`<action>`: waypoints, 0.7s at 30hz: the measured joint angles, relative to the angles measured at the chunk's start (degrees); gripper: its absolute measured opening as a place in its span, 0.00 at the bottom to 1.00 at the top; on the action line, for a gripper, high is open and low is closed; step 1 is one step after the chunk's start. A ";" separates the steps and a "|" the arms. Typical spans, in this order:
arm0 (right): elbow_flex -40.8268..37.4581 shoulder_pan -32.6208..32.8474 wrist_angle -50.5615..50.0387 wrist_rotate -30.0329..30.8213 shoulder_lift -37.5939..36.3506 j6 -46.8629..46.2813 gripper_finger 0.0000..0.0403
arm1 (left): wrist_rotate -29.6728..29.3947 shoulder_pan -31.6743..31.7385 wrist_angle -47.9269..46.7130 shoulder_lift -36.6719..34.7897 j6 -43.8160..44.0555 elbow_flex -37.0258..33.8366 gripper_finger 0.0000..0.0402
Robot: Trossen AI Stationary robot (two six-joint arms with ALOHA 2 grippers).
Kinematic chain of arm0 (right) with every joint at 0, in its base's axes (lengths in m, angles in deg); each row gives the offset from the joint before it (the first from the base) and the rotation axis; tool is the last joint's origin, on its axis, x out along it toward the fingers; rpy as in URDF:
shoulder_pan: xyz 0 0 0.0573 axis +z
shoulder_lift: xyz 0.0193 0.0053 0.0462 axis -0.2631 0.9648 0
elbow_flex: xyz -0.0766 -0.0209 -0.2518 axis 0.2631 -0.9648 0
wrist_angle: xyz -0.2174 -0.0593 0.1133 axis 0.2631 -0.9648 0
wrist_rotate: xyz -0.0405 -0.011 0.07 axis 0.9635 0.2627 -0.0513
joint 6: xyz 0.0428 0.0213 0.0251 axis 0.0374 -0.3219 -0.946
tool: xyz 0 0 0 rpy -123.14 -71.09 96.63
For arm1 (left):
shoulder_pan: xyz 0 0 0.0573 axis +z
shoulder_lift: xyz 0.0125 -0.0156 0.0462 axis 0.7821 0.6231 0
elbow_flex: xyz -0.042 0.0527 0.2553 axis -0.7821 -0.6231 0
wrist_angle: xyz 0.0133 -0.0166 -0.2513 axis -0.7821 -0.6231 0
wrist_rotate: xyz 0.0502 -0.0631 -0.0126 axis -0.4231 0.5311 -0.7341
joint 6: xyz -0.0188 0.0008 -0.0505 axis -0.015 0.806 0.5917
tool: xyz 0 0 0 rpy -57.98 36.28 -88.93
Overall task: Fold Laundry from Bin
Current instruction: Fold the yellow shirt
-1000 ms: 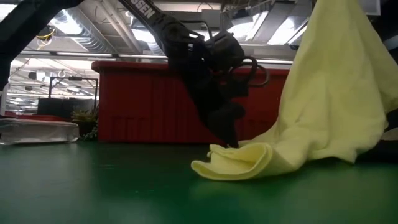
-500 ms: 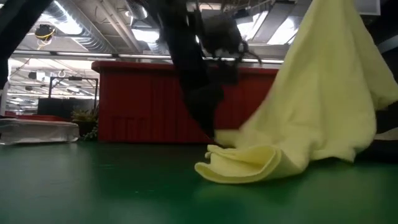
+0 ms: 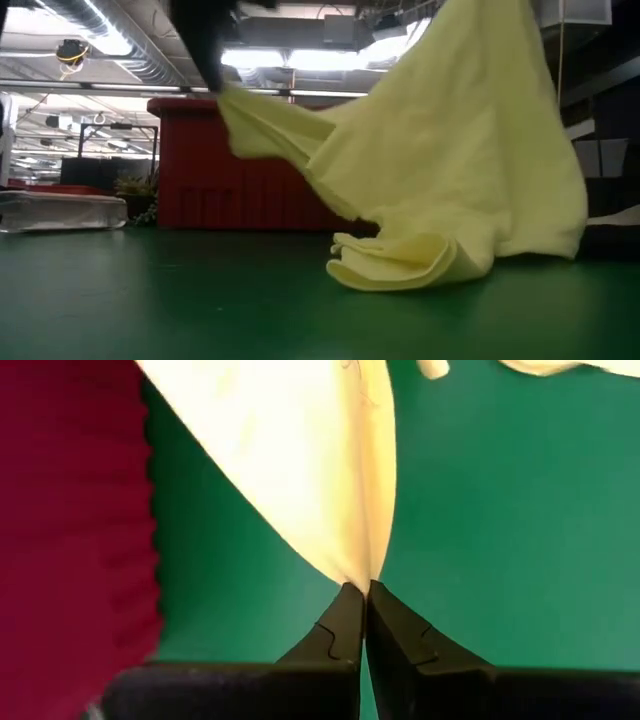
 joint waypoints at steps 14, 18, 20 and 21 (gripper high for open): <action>0.00 -11.99 13.41 -19.05 11.60 8.06 0.01 | 19.40 -18.80 -14.89 -5.69 22.02 0.00 0.00; 0.00 -19.88 13.64 -33.50 16.27 8.01 0.01 | 23.27 -24.03 -15.40 -5.98 28.35 0.00 0.00; 0.00 -22.57 13.63 -40.45 18.97 8.23 0.01 | 23.87 -26.16 -15.22 -5.99 32.00 0.00 0.00; 0.00 -23.48 13.64 -43.64 20.40 8.29 0.01 | 23.88 -27.23 -15.22 -5.97 33.83 0.00 0.00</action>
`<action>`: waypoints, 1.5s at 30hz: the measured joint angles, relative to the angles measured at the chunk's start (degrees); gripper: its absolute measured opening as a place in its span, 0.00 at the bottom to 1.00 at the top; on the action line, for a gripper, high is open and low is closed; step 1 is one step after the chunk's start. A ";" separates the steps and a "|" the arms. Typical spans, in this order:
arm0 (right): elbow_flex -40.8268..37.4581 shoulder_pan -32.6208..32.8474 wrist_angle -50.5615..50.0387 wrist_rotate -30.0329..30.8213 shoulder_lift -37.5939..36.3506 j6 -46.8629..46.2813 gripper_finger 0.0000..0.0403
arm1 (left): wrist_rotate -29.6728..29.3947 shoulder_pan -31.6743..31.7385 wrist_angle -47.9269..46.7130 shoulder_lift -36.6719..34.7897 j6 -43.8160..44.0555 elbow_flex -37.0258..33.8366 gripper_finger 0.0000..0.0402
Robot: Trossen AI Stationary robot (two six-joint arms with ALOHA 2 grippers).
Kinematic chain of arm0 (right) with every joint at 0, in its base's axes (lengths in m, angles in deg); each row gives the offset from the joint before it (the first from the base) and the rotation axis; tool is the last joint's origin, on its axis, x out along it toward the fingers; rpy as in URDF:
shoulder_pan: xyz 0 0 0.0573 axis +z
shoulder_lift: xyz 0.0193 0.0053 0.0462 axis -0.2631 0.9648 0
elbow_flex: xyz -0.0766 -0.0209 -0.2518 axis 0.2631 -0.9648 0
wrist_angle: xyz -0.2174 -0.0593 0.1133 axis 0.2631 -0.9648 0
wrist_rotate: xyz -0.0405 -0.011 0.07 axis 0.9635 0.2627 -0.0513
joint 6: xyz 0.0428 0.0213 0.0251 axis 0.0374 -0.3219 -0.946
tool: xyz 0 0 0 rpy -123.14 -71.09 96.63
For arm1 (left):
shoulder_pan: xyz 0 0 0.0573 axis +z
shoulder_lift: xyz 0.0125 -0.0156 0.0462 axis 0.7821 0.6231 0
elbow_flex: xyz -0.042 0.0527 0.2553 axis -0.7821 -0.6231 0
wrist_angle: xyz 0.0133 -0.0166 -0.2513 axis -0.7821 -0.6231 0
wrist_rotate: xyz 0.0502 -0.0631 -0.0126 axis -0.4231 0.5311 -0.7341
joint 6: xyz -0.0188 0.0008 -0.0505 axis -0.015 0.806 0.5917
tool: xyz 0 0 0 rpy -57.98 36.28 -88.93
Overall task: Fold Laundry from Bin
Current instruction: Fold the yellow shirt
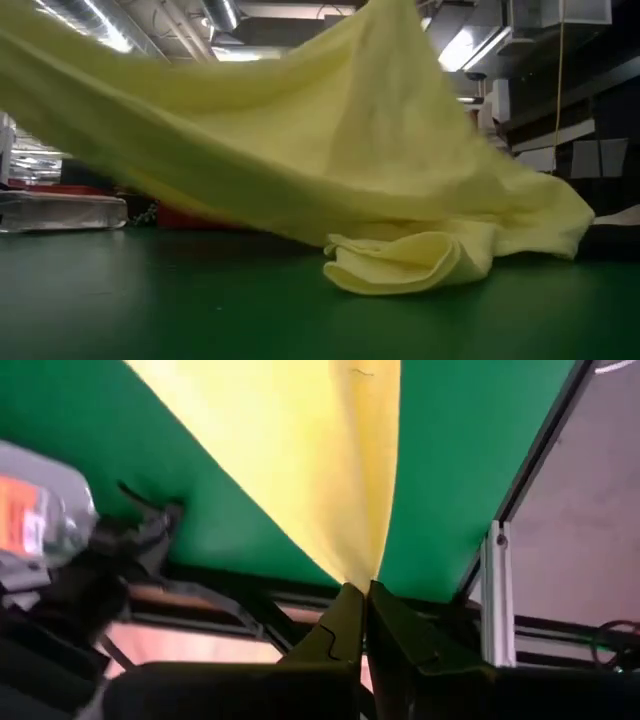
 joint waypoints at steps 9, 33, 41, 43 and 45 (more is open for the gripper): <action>-0.02 -2.05 -0.09 -10.83 11.71 0.82 0.01 | -1.03 -7.69 0.00 0.00 14.23 0.00 0.00; 3.32 -2.02 -10.46 -10.81 18.67 7.70 0.55 | -8.54 -16.42 0.50 0.02 32.72 -0.02 0.00; 8.96 -1.17 -30.63 -12.62 18.45 3.69 0.67 | -11.35 -16.70 0.55 0.02 32.72 -0.02 0.00; 8.84 0.10 -34.92 -14.36 18.64 2.04 0.67 | -12.62 -16.68 0.68 0.02 32.92 -0.02 0.00; 7.25 2.81 -33.85 -15.74 18.27 0.99 0.67 | -12.94 -16.68 0.76 0.02 32.96 -0.02 0.00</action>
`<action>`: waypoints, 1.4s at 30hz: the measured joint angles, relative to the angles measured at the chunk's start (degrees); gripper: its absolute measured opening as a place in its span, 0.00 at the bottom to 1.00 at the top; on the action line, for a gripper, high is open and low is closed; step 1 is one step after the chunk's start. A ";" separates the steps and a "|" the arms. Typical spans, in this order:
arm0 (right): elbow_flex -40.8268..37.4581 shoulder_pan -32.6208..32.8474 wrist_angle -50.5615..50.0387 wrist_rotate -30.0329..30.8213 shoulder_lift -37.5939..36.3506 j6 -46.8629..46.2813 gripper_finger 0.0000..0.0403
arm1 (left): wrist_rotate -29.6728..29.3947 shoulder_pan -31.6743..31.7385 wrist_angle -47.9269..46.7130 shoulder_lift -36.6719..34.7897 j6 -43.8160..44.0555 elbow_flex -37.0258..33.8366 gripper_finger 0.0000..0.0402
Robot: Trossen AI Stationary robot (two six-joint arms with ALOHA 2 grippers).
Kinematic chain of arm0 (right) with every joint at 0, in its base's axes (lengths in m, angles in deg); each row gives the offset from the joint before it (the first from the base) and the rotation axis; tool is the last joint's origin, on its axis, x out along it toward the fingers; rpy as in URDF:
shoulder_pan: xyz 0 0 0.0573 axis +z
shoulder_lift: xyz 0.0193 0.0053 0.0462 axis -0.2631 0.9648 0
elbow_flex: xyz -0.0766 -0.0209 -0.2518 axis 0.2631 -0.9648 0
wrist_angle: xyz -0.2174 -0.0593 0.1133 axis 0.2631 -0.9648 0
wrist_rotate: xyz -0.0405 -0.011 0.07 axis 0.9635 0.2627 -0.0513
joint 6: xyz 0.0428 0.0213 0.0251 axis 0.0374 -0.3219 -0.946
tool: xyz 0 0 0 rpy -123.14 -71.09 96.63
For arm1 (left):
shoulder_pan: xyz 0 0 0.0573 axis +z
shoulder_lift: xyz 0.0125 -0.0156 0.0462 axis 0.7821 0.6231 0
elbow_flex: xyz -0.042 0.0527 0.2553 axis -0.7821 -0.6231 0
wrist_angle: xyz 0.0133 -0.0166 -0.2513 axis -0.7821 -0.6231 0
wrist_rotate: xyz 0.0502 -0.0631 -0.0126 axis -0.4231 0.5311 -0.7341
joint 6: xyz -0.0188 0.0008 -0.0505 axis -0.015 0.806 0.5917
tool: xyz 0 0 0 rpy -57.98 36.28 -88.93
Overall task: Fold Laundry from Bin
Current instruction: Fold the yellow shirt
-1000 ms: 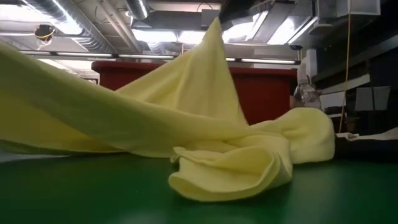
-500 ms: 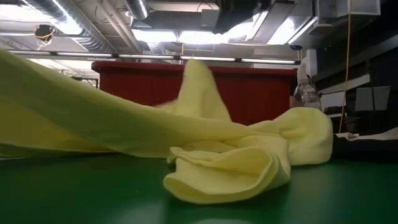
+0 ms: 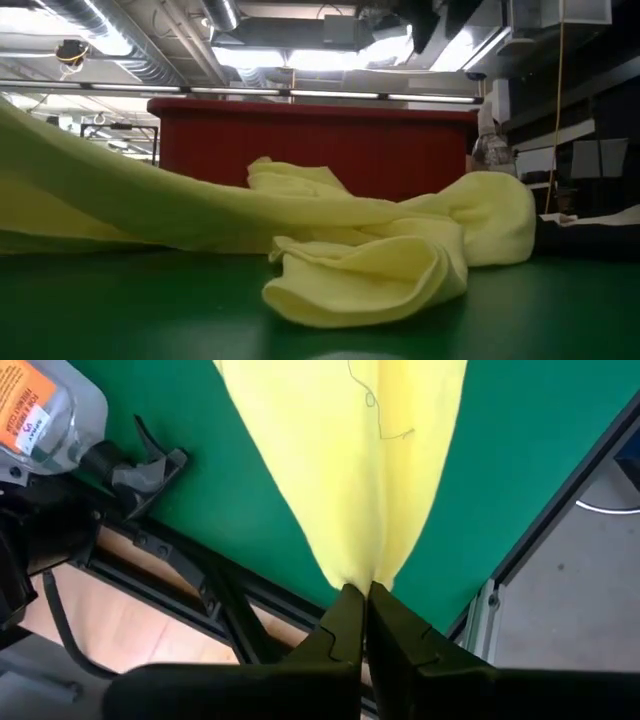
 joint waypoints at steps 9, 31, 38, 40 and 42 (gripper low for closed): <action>-9.10 16.59 -0.31 3.92 -1.92 1.69 0.67 | -3.61 0.00 0.00 0.04 -0.02 0.00 0.00; -43.19 30.83 27.27 24.67 -1.89 -2.51 0.67 | -6.03 0.02 -0.02 0.04 -0.02 -0.02 0.00; -47.88 30.82 31.24 24.84 -1.89 -2.34 0.67 | -6.01 0.02 -0.02 0.04 -0.04 -0.02 0.00; -49.37 30.82 32.65 25.60 -1.89 -2.33 0.67 | -6.03 0.02 -0.02 0.04 -0.04 -0.02 0.00; -50.62 30.82 33.96 26.63 -1.89 -2.34 0.67 | -6.02 0.02 -0.02 0.04 -0.04 -0.02 0.00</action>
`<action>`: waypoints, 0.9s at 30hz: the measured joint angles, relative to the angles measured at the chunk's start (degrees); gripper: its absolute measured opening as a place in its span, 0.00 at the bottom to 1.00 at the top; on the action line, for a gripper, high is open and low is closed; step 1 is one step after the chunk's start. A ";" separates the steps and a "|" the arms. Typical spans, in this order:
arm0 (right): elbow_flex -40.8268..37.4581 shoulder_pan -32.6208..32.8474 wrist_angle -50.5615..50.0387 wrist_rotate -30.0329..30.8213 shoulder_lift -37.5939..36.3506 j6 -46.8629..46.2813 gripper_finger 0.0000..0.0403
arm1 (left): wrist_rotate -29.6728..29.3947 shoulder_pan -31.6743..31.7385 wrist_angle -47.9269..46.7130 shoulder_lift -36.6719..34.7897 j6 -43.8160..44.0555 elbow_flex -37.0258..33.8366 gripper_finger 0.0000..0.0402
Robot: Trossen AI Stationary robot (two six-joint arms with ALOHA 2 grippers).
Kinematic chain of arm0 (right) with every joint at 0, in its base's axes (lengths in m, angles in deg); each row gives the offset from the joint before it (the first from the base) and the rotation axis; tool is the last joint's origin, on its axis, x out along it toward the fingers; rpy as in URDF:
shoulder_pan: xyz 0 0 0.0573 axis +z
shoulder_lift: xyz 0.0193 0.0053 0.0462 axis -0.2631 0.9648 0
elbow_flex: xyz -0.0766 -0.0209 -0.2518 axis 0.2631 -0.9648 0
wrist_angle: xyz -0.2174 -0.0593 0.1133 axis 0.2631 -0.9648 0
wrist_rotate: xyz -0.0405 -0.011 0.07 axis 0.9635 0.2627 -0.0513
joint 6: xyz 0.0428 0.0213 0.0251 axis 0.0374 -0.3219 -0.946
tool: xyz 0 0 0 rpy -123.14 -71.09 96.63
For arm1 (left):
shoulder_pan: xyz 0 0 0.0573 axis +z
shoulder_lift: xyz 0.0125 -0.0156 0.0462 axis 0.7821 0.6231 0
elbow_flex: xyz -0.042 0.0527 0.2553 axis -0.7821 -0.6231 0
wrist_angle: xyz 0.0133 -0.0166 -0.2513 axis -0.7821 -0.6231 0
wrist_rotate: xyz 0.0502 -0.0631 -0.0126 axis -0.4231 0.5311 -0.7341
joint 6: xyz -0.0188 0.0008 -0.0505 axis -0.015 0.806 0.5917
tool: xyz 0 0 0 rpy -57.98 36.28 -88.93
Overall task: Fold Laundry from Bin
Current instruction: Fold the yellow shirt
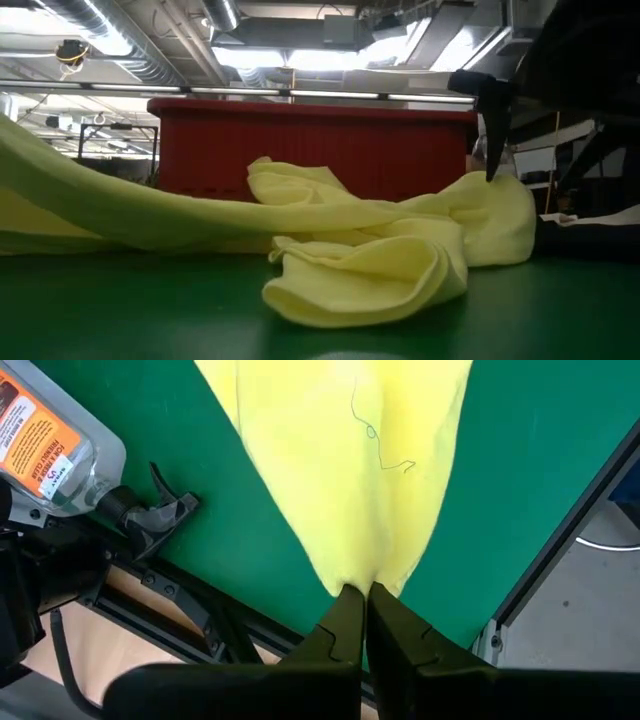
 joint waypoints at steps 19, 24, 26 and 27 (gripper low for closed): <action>2.56 -3.78 1.28 -0.96 -0.04 -0.17 0.03 | -2.18 0.00 -0.02 0.00 -0.02 0.00 0.00; 10.98 -3.78 -10.00 -5.45 -2.38 -1.60 0.07 | -3.89 -0.04 -0.32 0.00 -0.34 0.00 0.00; 14.70 -3.78 -15.02 -7.72 -3.89 -2.97 0.05 | -3.90 -0.04 -0.61 0.00 -0.05 0.00 0.00; 16.57 -3.78 -17.48 -8.96 -4.60 -3.72 0.03 | -3.91 -0.04 -0.72 0.00 0.01 0.00 0.00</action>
